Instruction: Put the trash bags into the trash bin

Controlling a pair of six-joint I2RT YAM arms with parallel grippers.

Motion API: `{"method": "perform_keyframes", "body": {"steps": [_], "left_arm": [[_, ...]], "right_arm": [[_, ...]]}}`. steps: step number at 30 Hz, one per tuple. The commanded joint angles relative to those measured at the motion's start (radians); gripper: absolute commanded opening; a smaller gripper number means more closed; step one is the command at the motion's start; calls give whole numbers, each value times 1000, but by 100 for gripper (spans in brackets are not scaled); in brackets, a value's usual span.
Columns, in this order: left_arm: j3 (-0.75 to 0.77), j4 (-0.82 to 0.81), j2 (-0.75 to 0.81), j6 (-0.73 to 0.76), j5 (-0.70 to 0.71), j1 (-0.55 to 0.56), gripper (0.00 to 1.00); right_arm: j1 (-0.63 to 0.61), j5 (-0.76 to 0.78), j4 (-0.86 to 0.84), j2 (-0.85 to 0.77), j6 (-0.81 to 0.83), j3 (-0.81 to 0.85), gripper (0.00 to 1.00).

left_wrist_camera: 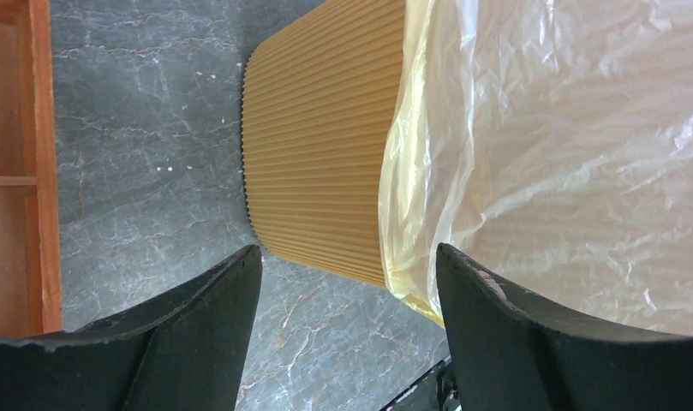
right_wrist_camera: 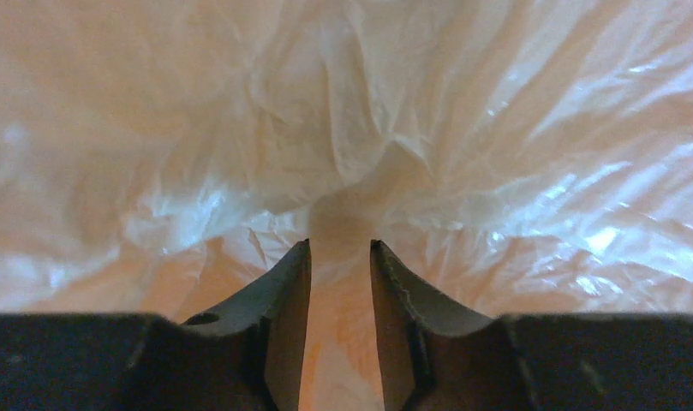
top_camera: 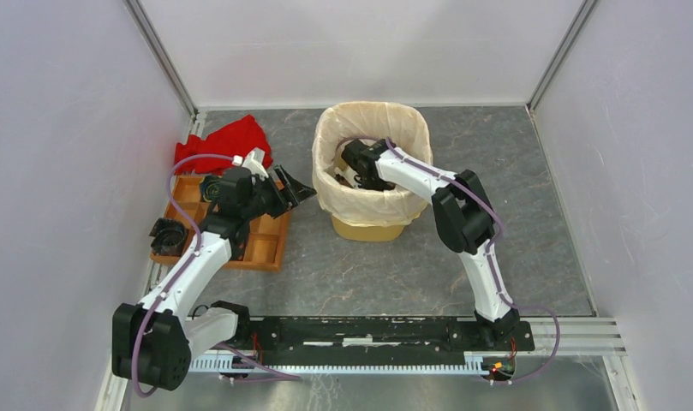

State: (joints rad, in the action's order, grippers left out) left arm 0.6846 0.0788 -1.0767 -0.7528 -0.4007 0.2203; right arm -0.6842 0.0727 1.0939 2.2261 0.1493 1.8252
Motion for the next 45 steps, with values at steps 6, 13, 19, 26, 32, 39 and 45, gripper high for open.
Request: {"method": "perform_keyframes", "body": {"steps": [6,13,19,26,32,39,45], "left_arm": [[-20,34,53,75,43,3,81],[-32,42,66,73,36,4,81],[-33,88,118,77,54,4,82],[-25,144,143,113,71,-3,84],[114,299,154,257,172,-12,96],[40,207,239,284,34,-11,100],[-166,-54,441,358,-43,1,100]], "right_arm": [[-34,-5,-42,-235,-93,107,48],[-40,-9,-71,-329,-93,91,59],[-46,-34,-93,-363,-89,44,58],[-45,-45,-181,-525,-127,63,62],[-48,-65,-265,-711,-148,47,75],[-47,-70,-491,-1090,-194,-290,94],[-47,-10,-640,-1431,-221,-636,98]]}}
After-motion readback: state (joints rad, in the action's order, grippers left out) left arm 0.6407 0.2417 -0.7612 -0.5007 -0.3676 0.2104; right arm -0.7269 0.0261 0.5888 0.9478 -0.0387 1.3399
